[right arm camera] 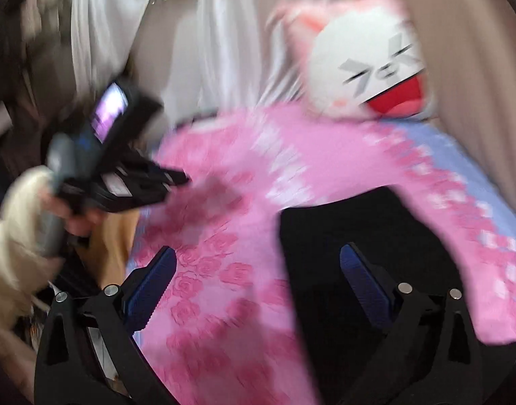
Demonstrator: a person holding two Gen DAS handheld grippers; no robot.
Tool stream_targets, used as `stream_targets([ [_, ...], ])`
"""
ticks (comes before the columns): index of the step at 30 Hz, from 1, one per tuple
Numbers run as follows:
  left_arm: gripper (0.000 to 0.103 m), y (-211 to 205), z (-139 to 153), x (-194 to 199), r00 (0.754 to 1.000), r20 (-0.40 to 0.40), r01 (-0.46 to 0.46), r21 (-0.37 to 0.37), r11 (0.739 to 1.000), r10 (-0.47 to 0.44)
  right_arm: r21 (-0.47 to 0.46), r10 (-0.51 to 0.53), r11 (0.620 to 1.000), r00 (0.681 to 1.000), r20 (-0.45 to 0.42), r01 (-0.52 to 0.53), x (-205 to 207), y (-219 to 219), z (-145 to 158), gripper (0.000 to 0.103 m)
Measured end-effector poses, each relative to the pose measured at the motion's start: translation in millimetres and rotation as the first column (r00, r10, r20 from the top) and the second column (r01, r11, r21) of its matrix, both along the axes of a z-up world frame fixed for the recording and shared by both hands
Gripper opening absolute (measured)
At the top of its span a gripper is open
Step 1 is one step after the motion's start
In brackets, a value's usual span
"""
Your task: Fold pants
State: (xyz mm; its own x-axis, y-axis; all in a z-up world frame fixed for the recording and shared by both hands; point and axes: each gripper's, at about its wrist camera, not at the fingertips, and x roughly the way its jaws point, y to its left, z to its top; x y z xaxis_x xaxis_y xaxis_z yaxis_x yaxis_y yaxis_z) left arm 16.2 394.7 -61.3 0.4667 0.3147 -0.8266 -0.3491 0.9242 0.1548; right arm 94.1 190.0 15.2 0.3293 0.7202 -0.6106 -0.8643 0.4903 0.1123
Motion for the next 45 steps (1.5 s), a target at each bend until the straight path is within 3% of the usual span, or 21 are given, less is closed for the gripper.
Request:
stream_targets([
  [3,0.071,-38,20,49,0.986,0.098,0.130,0.017,0.991,-0.131,-0.033,-0.276,0.960,0.960,0.054,0.278,36,-92,15,0.095],
  [5,0.083,-58,29,85,0.965,0.156,0.208,0.039,0.977,-0.211,-0.068,-0.446,0.892,0.895,0.017,0.446,69,-156,10,0.095],
  [8,0.083,-81,30,155,0.942,0.180,0.273,0.080,0.959,-0.283,-0.102,-0.602,0.798,0.794,-0.082,0.595,99,-223,-8,0.095],
  [10,0.082,-92,27,195,0.941,0.237,0.194,0.201,0.960,-0.240,-0.111,-0.666,0.746,0.737,-0.114,0.656,102,-249,-15,0.095],
  [14,0.082,-106,4,254,0.933,0.276,0.114,0.386,0.915,-0.232,-0.033,-0.677,0.732,0.720,-0.152,0.681,77,-279,-24,0.095],
  [18,0.082,-139,-41,302,0.931,0.058,0.279,0.525,0.804,-0.360,-0.077,-0.644,0.764,0.748,-0.160,0.641,80,-263,-42,0.095],
  [20,0.084,-158,-62,305,0.903,-0.021,0.343,0.634,0.693,-0.428,-0.087,-0.626,0.779,0.761,-0.171,0.621,86,-254,-48,0.095],
  [22,0.058,-168,-69,300,0.900,-0.030,0.324,0.715,0.620,-0.435,-0.092,-0.616,0.787,0.769,-0.172,0.610,101,-246,-55,0.095],
  [23,0.011,-170,-76,304,0.920,-0.082,0.311,0.747,0.587,-0.384,-0.092,-0.610,0.792,0.772,-0.179,0.604,109,-242,-58,0.095],
  [25,0.003,-157,-69,308,0.960,-0.072,0.223,0.786,0.577,-0.272,-0.094,-0.608,0.793,0.773,-0.181,0.602,118,-236,-60,0.095],
  [28,0.003,-104,-30,307,0.988,0.156,-0.130,0.864,0.487,-0.013,-0.095,-0.591,0.807,0.793,-0.149,0.583,123,-224,-58,0.094],
  [29,0.002,-74,-25,311,0.976,0.174,-0.216,0.833,0.510,0.131,-0.104,-0.592,0.806,0.794,-0.136,0.583,124,-220,-59,0.094],
  [31,0.009,-53,-31,308,0.990,0.051,-0.124,0.742,0.659,0.130,-0.108,-0.589,0.808,0.797,-0.134,0.579,124,-218,-61,0.092],
  [32,0.009,-53,-32,299,0.997,0.017,-0.061,0.719,0.692,0.071,-0.096,-0.576,0.818,0.804,-0.149,0.568,122,-217,-59,0.088],
  [34,0.009,-58,-22,268,0.999,0.053,-0.039,0.739,0.673,-0.001,-0.073,-0.544,0.838,0.823,-0.163,0.540,119,-214,-56,0.087],
  [36,0.009,-55,-2,233,0.994,0.099,-0.025,0.660,0.751,-0.053,-0.152,-0.563,0.825,0.815,-0.138,0.545,130,-204,-68,0.087],
  [37,0.010,-56,11,210,0.988,0.129,-0.009,0.576,0.817,-0.080,-0.211,-0.579,0.811,0.799,-0.162,0.545,143,-199,-83,0.077],
  [38,0.014,-56,17,196,0.985,0.144,0.008,0.523,0.852,-0.098,-0.216,-0.558,0.828,0.795,-0.236,0.517,151,-195,-93,0.036],
  [39,0.022,-65,25,170,0.978,0.162,0.046,0.435,0.899,-0.129,-0.214,-0.543,0.839,0.784,-0.301,0.500,156,-193,-100,0.021],
  [42,0.042,-87,27,120,0.960,0.193,0.146,0.278,0.949,-0.204,-0.205,-0.621,0.783,0.750,-0.226,0.587,169,-202,-90,0.019],
  [45,0.042,-116,7,100,0.947,0.145,0.257,0.188,0.948,-0.286,-0.253,-0.675,0.737,0.707,-0.212,0.627,169,-198,-89,0.021],
])
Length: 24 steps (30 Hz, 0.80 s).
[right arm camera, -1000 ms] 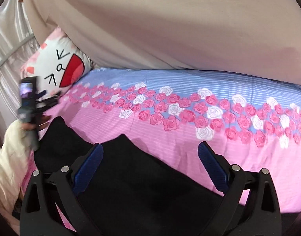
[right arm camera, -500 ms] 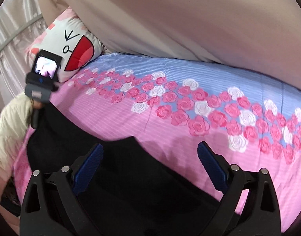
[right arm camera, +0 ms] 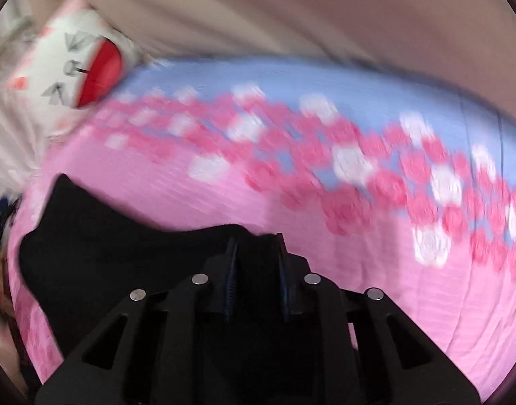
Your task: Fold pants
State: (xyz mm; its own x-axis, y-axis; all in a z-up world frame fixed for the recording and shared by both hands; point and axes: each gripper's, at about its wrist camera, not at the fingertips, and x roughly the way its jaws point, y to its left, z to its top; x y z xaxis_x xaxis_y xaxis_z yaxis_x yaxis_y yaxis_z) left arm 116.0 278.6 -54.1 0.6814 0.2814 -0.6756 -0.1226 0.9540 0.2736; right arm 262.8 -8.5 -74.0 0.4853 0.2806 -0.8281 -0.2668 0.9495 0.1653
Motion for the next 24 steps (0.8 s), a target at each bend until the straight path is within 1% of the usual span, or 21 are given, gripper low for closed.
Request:
stream_targets([
  [1,0.042,-9,-6,-6,1.000,-0.003,0.024,0.000,1.000,-0.024,-0.043,0.012,0.999,0.995,0.094,-0.008,-16,13,22,0.021],
  [2,0.042,-19,-10,-12,0.999,-0.007,0.047,0.009,0.999,-0.047,-0.070,0.032,0.997,0.987,0.160,-0.021,-29,23,36,0.025],
  [3,0.042,-31,-16,-18,0.998,-0.012,0.068,0.027,0.997,-0.068,-0.077,0.060,0.996,0.973,0.222,-0.044,-39,35,50,0.029],
  [4,0.042,-39,-18,-23,0.996,-0.014,0.086,0.029,0.996,-0.086,-0.059,0.109,0.994,0.962,0.251,-0.097,-46,48,60,0.037],
  [5,0.042,-45,-21,-26,0.994,-0.017,0.106,0.024,0.994,-0.106,-0.047,0.189,0.982,0.952,0.242,-0.184,-49,70,68,0.042],
  [7,0.046,-56,-26,-29,0.992,-0.027,0.122,0.005,0.992,-0.122,-0.098,0.289,0.957,0.920,0.267,-0.272,-50,110,77,0.044],
  [8,0.049,-59,-27,-29,0.992,-0.028,0.120,-0.003,0.993,-0.120,-0.128,0.352,0.935,0.898,0.263,-0.329,-45,136,77,0.050],
  [10,0.051,-59,-27,-27,0.992,-0.033,0.118,-0.022,0.993,-0.119,-0.149,0.440,0.897,0.873,0.209,-0.416,-29,174,69,0.057],
  [11,0.051,-55,-24,-24,0.993,-0.033,0.114,-0.029,0.993,-0.115,-0.153,0.479,0.876,0.862,0.166,-0.458,-17,196,60,0.057],
  [13,0.055,-53,-22,-24,0.992,-0.033,0.116,-0.048,0.992,-0.118,-0.155,0.531,0.842,0.843,0.079,-0.516,-1,234,39,0.057],
  [15,0.061,-51,-20,-27,0.992,-0.038,0.115,-0.053,0.992,-0.117,-0.196,0.556,0.819,0.830,0.040,-0.539,4,261,16,0.057],
  [16,0.061,-51,-20,-29,0.992,-0.042,0.120,-0.055,0.991,-0.123,-0.226,0.578,0.791,0.816,-0.031,-0.569,9,283,-6,0.038],
  [17,0.061,-50,-19,-30,0.991,-0.044,0.124,-0.057,0.991,-0.126,-0.273,0.570,0.786,0.821,-0.029,-0.555,6,295,-17,0.037],
  [18,0.061,-52,-19,-31,0.990,-0.046,0.131,-0.057,0.990,-0.134,-0.321,0.581,0.773,0.814,0.009,-0.548,2,306,-19,0.036],
  [19,0.061,-53,-18,-32,0.989,-0.046,0.138,-0.056,0.989,-0.141,-0.337,0.597,0.762,0.801,0.033,-0.554,-2,313,-17,0.034],
  [20,0.061,-53,-18,-33,0.989,-0.043,0.141,-0.053,0.989,-0.143,-0.252,0.587,0.790,0.808,0.052,-0.558,-2,309,-6,0.030],
  [21,0.061,-54,-17,-34,0.989,-0.042,0.141,-0.053,0.989,-0.144,-0.159,0.568,0.819,0.819,0.080,-0.552,0,295,7,0.030],
  [22,0.061,-53,-17,-37,0.989,-0.043,0.142,-0.056,0.988,-0.145,-0.091,0.551,0.834,0.827,0.108,-0.544,-5,278,18,0.030],
  [23,0.062,-52,-17,-40,0.988,-0.042,0.143,-0.057,0.988,-0.145,-0.066,0.503,0.864,0.852,0.145,-0.499,-17,244,31,0.032],
  [24,0.063,-50,-18,-44,0.989,-0.042,0.141,-0.061,0.988,-0.143,-0.081,0.470,0.883,0.869,0.155,-0.463,-25,226,33,0.033],
])
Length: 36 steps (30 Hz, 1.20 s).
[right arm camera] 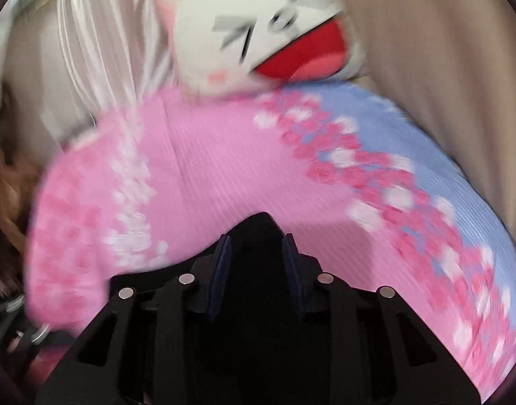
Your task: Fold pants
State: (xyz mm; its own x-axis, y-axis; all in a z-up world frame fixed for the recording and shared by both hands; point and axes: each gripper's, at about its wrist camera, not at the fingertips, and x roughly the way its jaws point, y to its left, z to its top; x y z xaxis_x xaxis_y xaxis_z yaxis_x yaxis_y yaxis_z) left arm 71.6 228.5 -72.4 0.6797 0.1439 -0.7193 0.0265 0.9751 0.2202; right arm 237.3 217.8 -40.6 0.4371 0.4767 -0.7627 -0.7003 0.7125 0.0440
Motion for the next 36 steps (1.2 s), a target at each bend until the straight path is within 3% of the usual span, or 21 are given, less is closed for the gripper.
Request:
stream_targets([
  [3,0.066,4,-5,-10,1.000,-0.009,-0.012,-0.014,1.000,0.012,0.002,-0.086,0.996,0.996,-0.028,0.087,-46,-80,-9,0.039],
  [5,0.066,0,-7,-12,1.000,-0.015,-0.008,-0.014,1.000,0.007,-0.033,-0.129,0.991,0.991,-0.026,0.128,-86,-123,-25,0.077],
  [6,0.066,-4,-7,-14,1.000,-0.012,0.000,-0.015,1.000,0.000,-0.065,-0.135,0.989,0.991,0.001,0.135,-107,-135,-32,0.081],
  [8,0.066,-14,-5,-16,1.000,-0.012,0.022,-0.029,0.999,-0.022,-0.152,-0.132,0.979,0.991,0.029,0.135,-138,-153,-47,0.077],
  [13,0.066,-52,9,-18,0.996,0.006,0.092,-0.069,0.993,-0.092,-0.183,-0.153,0.970,0.986,0.065,0.163,-153,-165,-65,0.060],
  [15,0.066,-67,14,-20,0.994,0.009,0.112,-0.088,0.990,-0.112,-0.156,-0.164,0.973,0.985,0.053,0.170,-146,-167,-68,0.060],
  [19,0.066,-81,21,-19,0.994,-0.024,0.103,-0.118,0.988,-0.106,-0.177,-0.116,0.975,0.989,0.095,0.132,-152,-152,-64,0.064],
  [22,0.067,-82,24,-19,0.995,-0.051,0.077,-0.145,0.987,-0.085,-0.211,-0.088,0.972,0.991,0.096,0.107,-154,-147,-72,0.062],
  [24,0.067,-81,26,-18,0.996,-0.062,0.062,-0.141,0.988,-0.071,-0.155,-0.091,0.983,0.995,0.052,0.098,-147,-147,-72,0.044],
  [26,0.067,-80,26,-20,0.996,-0.069,0.040,-0.120,0.992,-0.049,-0.143,-0.132,0.980,0.990,0.040,0.137,-137,-148,-68,0.011],
  [28,0.069,-78,27,-23,0.997,-0.068,0.021,-0.103,0.994,-0.028,-0.100,-0.163,0.982,0.987,-0.004,0.162,-131,-158,-62,0.008],
  [30,0.078,-74,28,-27,0.998,-0.063,0.006,-0.097,0.995,-0.012,-0.084,-0.150,0.985,0.989,-0.015,0.148,-138,-161,-57,0.008],
  [34,0.079,-71,25,-28,0.998,-0.063,-0.022,-0.087,0.996,0.016,-0.144,-0.111,0.983,0.994,0.011,0.112,-163,-151,-68,0.010],
  [36,0.079,-71,21,-25,0.997,-0.076,-0.031,-0.099,0.995,0.024,-0.110,-0.117,0.987,0.992,0.037,0.121,-166,-154,-63,0.015],
])
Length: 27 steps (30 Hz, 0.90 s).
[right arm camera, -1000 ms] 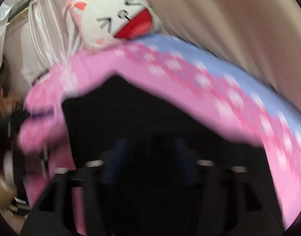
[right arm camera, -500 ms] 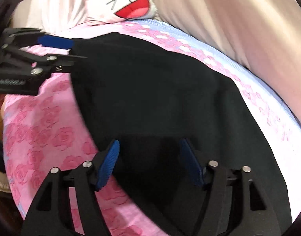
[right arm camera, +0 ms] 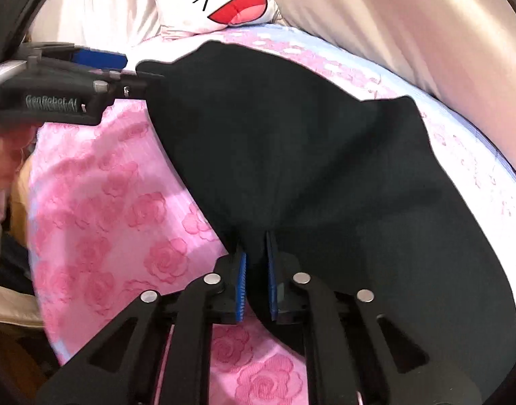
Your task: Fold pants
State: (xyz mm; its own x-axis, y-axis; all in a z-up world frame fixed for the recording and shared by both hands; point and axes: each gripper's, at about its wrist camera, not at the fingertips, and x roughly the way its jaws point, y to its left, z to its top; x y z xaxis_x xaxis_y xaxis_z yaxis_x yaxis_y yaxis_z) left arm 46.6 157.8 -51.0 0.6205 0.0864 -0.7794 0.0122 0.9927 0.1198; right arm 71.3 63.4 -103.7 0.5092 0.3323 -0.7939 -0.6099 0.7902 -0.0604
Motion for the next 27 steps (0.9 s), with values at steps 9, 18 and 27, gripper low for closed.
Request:
stream_targets([
  [9,0.081,3,4,-6,0.999,0.036,-0.015,0.005,1.000,0.015,0.091,-0.372,0.927,0.924,0.085,0.364,0,-151,57,0.041],
  [18,0.081,-51,19,-11,0.983,0.133,0.143,-0.092,0.985,-0.131,0.047,-0.880,0.467,0.459,0.120,0.883,-84,-431,90,0.052],
  [27,0.081,-119,15,-4,0.988,0.074,0.143,-0.124,0.982,-0.134,0.054,-0.942,0.330,0.333,-0.038,0.942,-91,-564,57,0.065],
])
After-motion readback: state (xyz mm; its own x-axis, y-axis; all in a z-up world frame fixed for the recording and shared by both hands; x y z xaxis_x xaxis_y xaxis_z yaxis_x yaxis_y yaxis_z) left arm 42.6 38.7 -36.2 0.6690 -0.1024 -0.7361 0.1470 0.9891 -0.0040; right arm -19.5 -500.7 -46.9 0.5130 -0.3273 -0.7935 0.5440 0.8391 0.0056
